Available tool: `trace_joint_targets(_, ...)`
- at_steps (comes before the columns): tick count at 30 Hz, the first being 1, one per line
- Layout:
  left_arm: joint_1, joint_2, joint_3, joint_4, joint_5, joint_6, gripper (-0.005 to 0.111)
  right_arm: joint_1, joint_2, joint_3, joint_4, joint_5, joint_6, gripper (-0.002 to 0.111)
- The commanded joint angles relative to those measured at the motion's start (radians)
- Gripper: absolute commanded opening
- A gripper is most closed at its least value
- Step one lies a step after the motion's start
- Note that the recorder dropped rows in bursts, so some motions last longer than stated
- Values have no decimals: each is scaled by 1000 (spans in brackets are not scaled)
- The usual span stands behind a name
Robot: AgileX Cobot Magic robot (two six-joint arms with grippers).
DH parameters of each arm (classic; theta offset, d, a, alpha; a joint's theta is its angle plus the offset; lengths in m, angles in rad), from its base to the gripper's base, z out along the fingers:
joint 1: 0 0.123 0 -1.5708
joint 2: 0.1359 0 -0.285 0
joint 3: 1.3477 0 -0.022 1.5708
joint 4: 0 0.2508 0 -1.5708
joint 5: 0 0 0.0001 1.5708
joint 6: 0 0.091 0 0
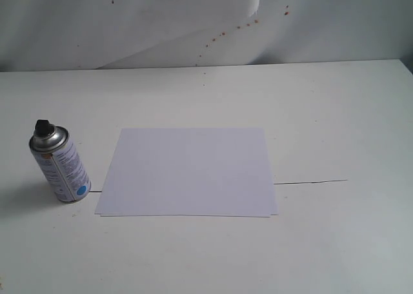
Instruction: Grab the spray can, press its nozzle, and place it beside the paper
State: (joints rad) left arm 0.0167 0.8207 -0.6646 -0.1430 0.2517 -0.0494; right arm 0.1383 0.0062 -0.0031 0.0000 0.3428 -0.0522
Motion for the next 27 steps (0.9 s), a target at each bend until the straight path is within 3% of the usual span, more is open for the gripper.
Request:
trace_joint_targets(1,-5,-5,-5,-4,-23,5,0,-9,-6,3,0,-1,0,0)
trace_joint_targets(6,-9,1,10,-4,-51,5,0,-9,-6,3,0,-1,0,0)
trace_joint_targets(14,-55,69,175,-4,-299,5,0,-9,-6,3,0,-1,0,0)
trace_joint_targets(27,-55,241,372,-4,-293,-2,0,-9,-6,3,0,-1,0,0)
